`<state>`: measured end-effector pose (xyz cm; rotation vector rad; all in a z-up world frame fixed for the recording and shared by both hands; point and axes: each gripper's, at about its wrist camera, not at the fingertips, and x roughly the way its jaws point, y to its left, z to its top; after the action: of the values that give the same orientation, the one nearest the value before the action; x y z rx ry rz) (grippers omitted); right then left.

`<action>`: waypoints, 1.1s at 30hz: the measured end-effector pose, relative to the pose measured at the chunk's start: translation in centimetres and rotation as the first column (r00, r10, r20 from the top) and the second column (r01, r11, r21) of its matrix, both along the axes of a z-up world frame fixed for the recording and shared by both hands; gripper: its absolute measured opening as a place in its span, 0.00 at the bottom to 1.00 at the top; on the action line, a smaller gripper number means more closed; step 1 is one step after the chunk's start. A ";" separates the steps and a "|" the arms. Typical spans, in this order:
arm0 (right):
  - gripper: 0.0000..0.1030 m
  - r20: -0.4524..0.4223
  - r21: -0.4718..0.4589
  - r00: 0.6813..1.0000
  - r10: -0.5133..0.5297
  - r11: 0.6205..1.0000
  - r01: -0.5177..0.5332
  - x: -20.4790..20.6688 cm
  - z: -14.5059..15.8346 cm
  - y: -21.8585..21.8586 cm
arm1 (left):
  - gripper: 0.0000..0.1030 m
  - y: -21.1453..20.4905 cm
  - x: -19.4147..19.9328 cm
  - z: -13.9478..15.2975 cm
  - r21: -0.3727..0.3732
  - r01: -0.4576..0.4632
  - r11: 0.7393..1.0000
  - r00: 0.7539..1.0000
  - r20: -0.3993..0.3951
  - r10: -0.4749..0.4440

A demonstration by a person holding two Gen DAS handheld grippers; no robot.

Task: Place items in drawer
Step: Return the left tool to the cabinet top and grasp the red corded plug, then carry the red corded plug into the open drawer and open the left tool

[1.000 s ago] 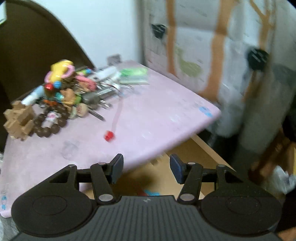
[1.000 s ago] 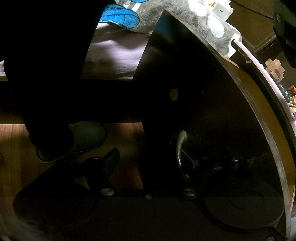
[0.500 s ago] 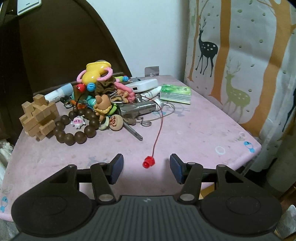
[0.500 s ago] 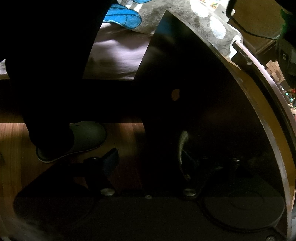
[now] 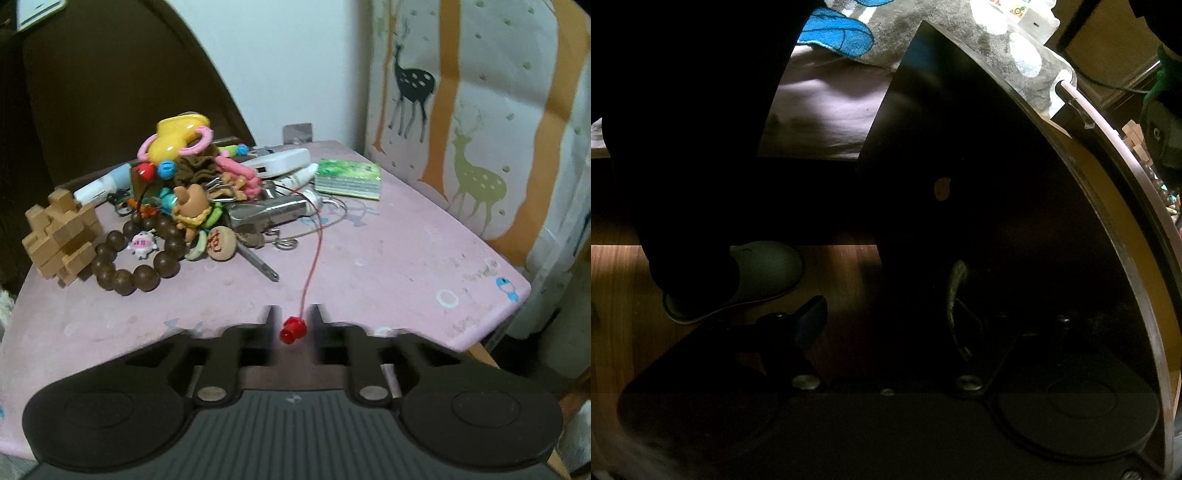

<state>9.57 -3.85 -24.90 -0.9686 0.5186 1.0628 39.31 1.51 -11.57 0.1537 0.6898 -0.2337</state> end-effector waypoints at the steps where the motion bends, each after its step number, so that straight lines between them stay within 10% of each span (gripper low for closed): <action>1: 0.74 0.000 -0.001 1.000 0.000 1.000 0.000 0.0 0.0 0.0 | 0.12 -0.3 -0.3 0.2 0.021 0.012 1.000 1.000 0.003 -0.012; 5: 0.74 0.000 -0.005 1.000 0.000 1.000 0.000 0.0 0.0 0.1 | 0.12 -1.6 -2.4 1.7 0.105 0.081 0.991 0.995 0.044 -0.086; 13: 0.74 -0.003 -0.014 1.000 -0.003 1.000 0.003 0.1 0.1 0.1 | 0.12 -0.8 -6.6 8.1 -0.096 0.109 0.989 0.990 0.097 -0.100; 33: 0.73 0.002 -0.025 1.000 0.004 1.000 -0.004 0.2 0.1 0.2 | 0.12 -0.1 -15.1 16.2 -0.036 0.117 0.993 0.977 0.183 -0.108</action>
<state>9.73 -3.68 -24.80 -0.9927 0.5290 1.0606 24.23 1.45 4.62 0.1679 0.4954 -0.3399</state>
